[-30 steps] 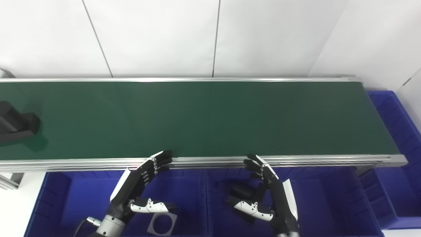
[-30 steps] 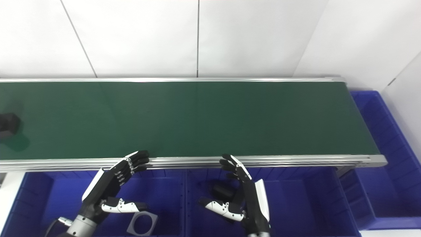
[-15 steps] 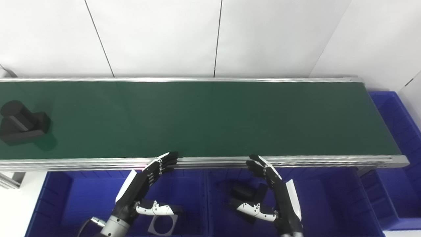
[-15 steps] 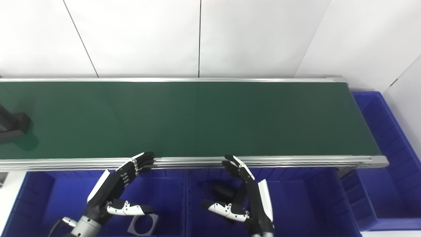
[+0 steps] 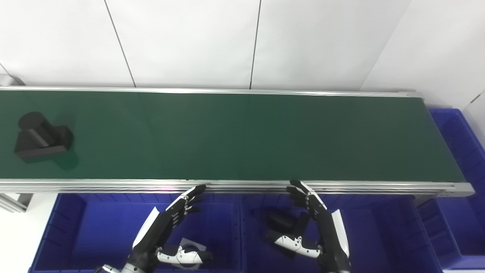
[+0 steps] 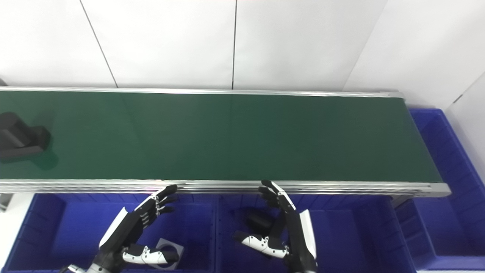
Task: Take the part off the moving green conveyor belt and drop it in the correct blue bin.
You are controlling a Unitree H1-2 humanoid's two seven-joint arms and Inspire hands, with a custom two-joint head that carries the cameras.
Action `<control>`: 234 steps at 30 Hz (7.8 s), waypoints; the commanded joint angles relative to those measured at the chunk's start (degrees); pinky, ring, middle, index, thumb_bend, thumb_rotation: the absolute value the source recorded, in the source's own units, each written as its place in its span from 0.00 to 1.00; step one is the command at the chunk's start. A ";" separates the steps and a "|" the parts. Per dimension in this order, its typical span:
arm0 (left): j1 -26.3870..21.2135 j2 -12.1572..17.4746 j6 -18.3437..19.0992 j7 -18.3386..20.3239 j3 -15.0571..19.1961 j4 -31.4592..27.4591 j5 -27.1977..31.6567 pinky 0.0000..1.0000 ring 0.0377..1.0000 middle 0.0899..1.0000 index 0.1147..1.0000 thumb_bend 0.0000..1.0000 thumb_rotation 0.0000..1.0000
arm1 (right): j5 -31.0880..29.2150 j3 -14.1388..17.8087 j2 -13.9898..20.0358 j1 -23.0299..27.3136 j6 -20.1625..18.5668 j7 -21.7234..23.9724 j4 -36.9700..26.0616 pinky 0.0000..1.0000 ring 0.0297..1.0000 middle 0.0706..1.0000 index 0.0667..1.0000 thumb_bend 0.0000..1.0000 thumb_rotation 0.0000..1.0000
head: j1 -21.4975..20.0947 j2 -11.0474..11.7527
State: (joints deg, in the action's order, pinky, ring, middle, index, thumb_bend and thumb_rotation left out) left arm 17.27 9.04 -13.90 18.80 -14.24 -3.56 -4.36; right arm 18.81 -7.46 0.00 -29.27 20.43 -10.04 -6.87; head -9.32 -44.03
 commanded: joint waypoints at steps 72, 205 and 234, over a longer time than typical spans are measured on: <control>-6.80 -3.85 -12.98 -11.73 -7.26 16.36 -5.76 0.80 0.84 0.84 0.80 0.96 0.21 | 1.49 3.63 3.98 16.74 -9.86 4.66 -17.13 0.62 0.71 0.76 0.82 0.92 0.41 | 15.37 19.35; -10.59 -3.07 -13.02 -12.32 -11.15 18.69 -8.15 0.73 0.83 0.87 0.84 1.00 0.34 | 20.00 -21.53 -6.43 59.95 -31.63 4.09 34.55 0.31 0.42 0.51 0.48 0.49 0.00 | 10.51 14.20; -7.01 -1.52 -11.70 -8.73 -8.78 10.05 -6.26 0.88 0.91 0.91 0.86 0.92 0.26 | 21.15 -13.88 -2.04 40.65 -35.83 6.82 -9.43 0.41 0.44 0.53 0.43 0.48 0.00 | 2.20 3.77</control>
State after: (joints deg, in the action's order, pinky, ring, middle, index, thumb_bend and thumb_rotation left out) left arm 10.30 7.34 -24.26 9.75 -23.35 8.32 -11.74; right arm 39.65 -22.01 -1.85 11.37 -14.97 -3.40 -13.06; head -7.11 -40.25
